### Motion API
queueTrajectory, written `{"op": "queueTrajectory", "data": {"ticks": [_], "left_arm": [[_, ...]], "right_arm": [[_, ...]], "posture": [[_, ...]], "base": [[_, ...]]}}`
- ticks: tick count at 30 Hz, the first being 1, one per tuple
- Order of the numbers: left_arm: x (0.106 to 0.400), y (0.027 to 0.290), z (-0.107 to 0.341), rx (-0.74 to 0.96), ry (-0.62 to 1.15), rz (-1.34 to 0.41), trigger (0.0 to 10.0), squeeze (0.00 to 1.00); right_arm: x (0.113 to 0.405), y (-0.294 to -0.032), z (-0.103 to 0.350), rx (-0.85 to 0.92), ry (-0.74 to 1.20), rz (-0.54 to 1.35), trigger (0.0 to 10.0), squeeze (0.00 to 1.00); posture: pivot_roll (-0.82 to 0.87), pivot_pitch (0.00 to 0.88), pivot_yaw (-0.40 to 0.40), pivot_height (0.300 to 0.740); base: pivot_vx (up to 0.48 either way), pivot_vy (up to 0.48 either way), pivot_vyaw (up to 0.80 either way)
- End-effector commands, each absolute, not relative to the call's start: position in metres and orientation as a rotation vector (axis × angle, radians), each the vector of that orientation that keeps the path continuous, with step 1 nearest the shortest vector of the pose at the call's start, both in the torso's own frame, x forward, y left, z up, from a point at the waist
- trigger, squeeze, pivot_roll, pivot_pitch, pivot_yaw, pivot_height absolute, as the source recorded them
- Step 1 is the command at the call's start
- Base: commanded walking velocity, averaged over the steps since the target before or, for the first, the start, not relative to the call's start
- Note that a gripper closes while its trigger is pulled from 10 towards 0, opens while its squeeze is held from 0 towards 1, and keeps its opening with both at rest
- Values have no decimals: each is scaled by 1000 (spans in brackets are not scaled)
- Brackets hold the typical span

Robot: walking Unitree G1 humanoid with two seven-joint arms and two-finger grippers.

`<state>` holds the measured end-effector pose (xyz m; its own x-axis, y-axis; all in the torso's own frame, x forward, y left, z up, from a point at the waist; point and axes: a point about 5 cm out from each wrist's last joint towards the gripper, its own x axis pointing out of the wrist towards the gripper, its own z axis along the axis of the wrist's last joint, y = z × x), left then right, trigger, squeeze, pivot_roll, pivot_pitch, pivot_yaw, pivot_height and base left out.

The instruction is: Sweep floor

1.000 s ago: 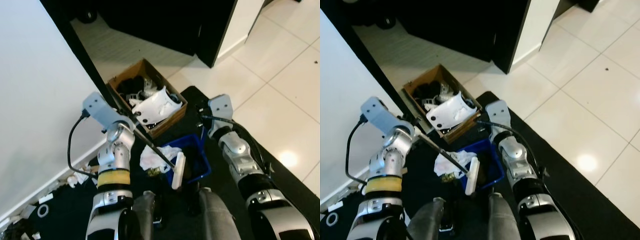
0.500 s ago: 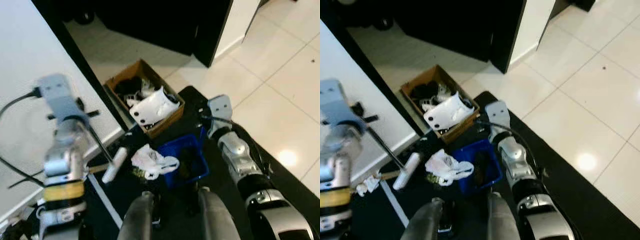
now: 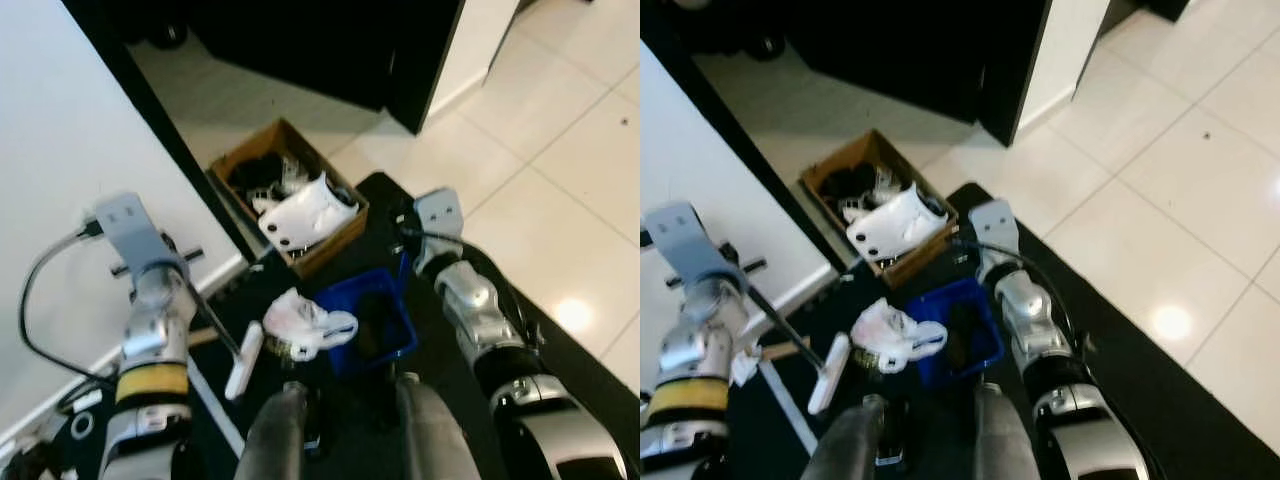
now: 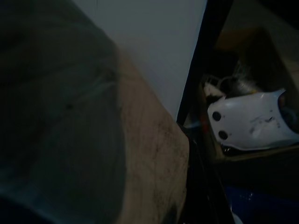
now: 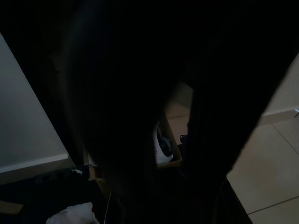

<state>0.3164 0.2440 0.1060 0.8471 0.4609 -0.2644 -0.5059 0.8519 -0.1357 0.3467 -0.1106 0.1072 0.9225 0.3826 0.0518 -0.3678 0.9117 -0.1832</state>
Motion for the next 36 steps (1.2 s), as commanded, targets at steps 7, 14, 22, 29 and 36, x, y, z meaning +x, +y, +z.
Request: {"op": "queueTrajectory", "data": {"ticks": [7, 14, 22, 29, 36], "left_arm": [[325, 232, 94, -298, 236, 581, 10000, 0], [335, 212, 90, -442, 266, 564, 10000, 0], [347, 157, 101, -523, 288, 386, 10000, 0], [349, 120, 119, -626, 269, 257, 10000, 0], [348, 93, 135, -674, 264, 115, 10000, 0]], "right_arm": [[337, -111, 89, -155, -17, 395, 10000, 0], [337, -110, 89, -154, -19, 397, 10000, 0], [337, -111, 89, -153, -18, 395, 10000, 0], [337, -108, 89, -148, -17, 398, 10000, 0], [337, -107, 89, -148, -16, 401, 10000, 0]], "posture": [[-23, 314, 27, 740], [-29, 315, 26, 740], [-25, 318, 28, 740], [-17, 317, 28, 740], [-12, 307, 27, 740]], "base": [[0, 0, 0], [0, 0, 0], [0, 0, 0], [0, 0, 0], [0, 0, 0]]}}
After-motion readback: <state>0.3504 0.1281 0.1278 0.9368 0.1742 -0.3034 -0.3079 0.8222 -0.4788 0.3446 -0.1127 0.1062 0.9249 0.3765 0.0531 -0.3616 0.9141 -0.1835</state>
